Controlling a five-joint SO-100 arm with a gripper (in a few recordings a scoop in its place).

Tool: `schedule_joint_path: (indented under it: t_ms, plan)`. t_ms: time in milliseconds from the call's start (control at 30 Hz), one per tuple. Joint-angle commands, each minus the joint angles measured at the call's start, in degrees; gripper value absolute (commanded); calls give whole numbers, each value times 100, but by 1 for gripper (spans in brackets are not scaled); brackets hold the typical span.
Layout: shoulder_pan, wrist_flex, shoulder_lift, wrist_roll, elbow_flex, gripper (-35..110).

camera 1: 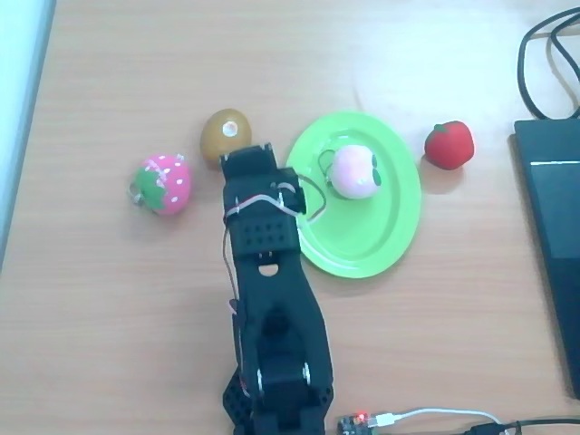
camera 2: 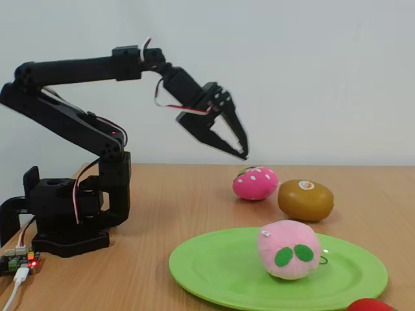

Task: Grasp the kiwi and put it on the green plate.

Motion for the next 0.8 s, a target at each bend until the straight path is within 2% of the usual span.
schedule_joint_path:
  t_ms: [0,267,500,600,700,767]
  plan:
    - [202,-229,-466,-97,-650,-6]
    - [615,-598,-2074,-1160,-1986,-5]
    - [501,-519,-3120,-1538,-3217,-5]
    - [352,211,-3349,-3261,-3691,-5]
    - [246,650,-3568,-3393,-4017,-5]
    - [185,1099,-3683,-4254,-4245,-5]
